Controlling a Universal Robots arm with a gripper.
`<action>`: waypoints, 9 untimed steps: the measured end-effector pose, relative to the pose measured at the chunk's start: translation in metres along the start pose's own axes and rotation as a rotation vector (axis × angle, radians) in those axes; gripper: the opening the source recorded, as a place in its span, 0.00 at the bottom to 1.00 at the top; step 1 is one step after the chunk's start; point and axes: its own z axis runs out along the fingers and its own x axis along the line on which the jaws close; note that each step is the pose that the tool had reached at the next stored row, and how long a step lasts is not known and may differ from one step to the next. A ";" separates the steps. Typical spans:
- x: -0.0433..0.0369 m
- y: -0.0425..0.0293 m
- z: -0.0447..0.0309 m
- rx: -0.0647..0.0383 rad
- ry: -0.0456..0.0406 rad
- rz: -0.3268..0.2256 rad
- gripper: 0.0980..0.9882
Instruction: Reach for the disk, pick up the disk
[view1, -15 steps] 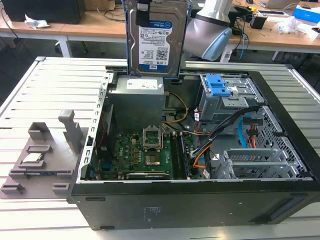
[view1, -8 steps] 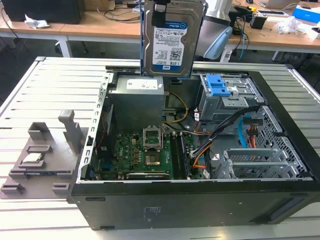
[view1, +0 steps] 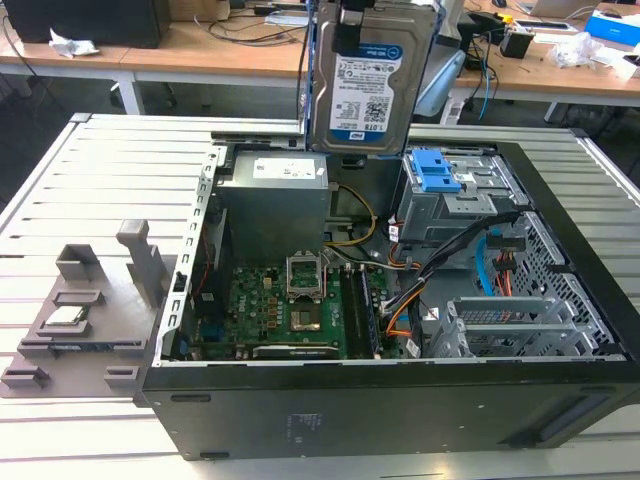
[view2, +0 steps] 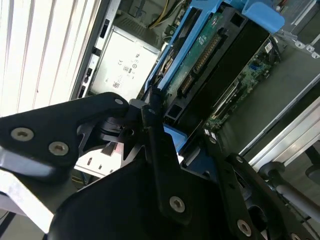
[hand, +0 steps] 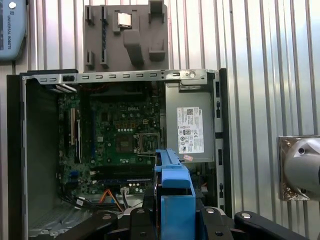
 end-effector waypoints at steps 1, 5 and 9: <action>-0.0001 -0.0020 -0.0001 0.000 -0.0001 0.000 0.30; -0.0004 -0.0083 -0.0004 0.000 0.0001 0.000 0.30; -0.0004 -0.0090 -0.0004 0.000 0.0000 0.000 0.30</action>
